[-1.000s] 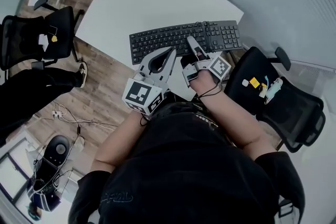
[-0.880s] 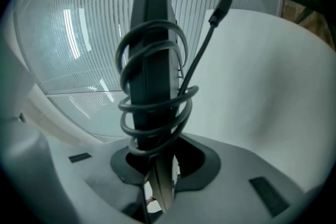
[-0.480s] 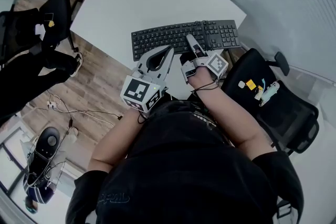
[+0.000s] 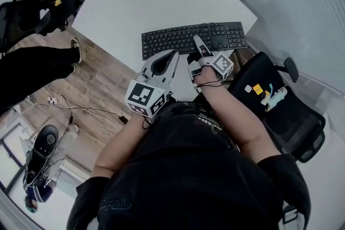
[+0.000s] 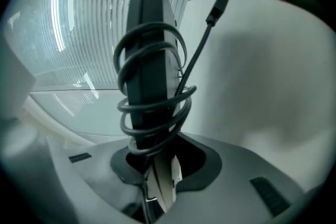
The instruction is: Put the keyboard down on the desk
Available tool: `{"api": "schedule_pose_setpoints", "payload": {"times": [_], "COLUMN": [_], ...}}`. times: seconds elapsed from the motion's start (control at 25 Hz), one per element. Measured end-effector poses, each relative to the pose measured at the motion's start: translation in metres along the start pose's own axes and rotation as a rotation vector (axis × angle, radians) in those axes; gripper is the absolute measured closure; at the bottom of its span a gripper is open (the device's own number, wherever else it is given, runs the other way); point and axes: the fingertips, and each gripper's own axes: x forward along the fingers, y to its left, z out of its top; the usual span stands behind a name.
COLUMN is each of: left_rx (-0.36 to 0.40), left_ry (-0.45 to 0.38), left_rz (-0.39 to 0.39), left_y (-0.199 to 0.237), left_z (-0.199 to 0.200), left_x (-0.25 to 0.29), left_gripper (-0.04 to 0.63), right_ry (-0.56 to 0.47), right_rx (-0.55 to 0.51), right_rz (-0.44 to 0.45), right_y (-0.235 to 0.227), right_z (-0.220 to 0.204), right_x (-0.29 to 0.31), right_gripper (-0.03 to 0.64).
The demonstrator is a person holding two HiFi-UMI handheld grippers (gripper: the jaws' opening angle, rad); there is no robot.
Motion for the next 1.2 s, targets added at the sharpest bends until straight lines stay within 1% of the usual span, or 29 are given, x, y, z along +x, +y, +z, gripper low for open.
{"api": "schedule_pose_setpoints", "payload": {"times": [0.08, 0.28, 0.44, 0.68, 0.8, 0.88, 0.96, 1.0, 1.04, 1.2], "left_rx": [-0.005, -0.021, -0.019, -0.024, -0.019, -0.018, -0.018, -0.019, -0.019, -0.019], "left_ry": [0.007, 0.004, 0.004, 0.005, -0.003, -0.008, -0.011, -0.013, -0.015, -0.025], "left_rz": [0.009, 0.034, 0.042, 0.058, 0.079, 0.09, 0.097, 0.101, 0.105, 0.116], "left_y": [0.001, 0.007, 0.009, 0.005, 0.006, 0.006, 0.005, 0.005, 0.005, 0.004], "left_z": [-0.003, -0.001, 0.0, -0.004, -0.002, -0.001, -0.001, -0.001, -0.001, 0.001], "left_x": [0.001, 0.003, 0.002, 0.005, 0.003, 0.002, 0.0, -0.001, -0.002, -0.005], "left_gripper": [0.58, 0.58, 0.58, 0.58, 0.58, 0.58, 0.58, 0.58, 0.58, 0.58], "right_ry": [0.006, 0.013, 0.017, 0.035, 0.051, 0.057, 0.068, 0.076, 0.083, 0.094], "right_rx": [0.006, 0.013, 0.012, 0.032, 0.019, 0.028, 0.043, 0.042, 0.037, 0.028], "right_rz": [0.01, 0.001, -0.023, -0.025, -0.034, -0.044, -0.054, -0.056, -0.056, -0.064], "right_y": [-0.006, -0.014, -0.022, -0.029, -0.033, -0.036, -0.038, -0.038, -0.037, -0.029], "right_z": [0.003, 0.003, 0.001, 0.004, 0.004, 0.004, 0.003, 0.003, 0.002, 0.004], "right_x": [0.003, 0.009, 0.01, 0.014, 0.016, 0.016, 0.015, 0.015, 0.016, 0.018], "right_gripper": [0.526, 0.525, 0.525, 0.518, 0.518, 0.514, 0.498, 0.477, 0.471, 0.412]}}
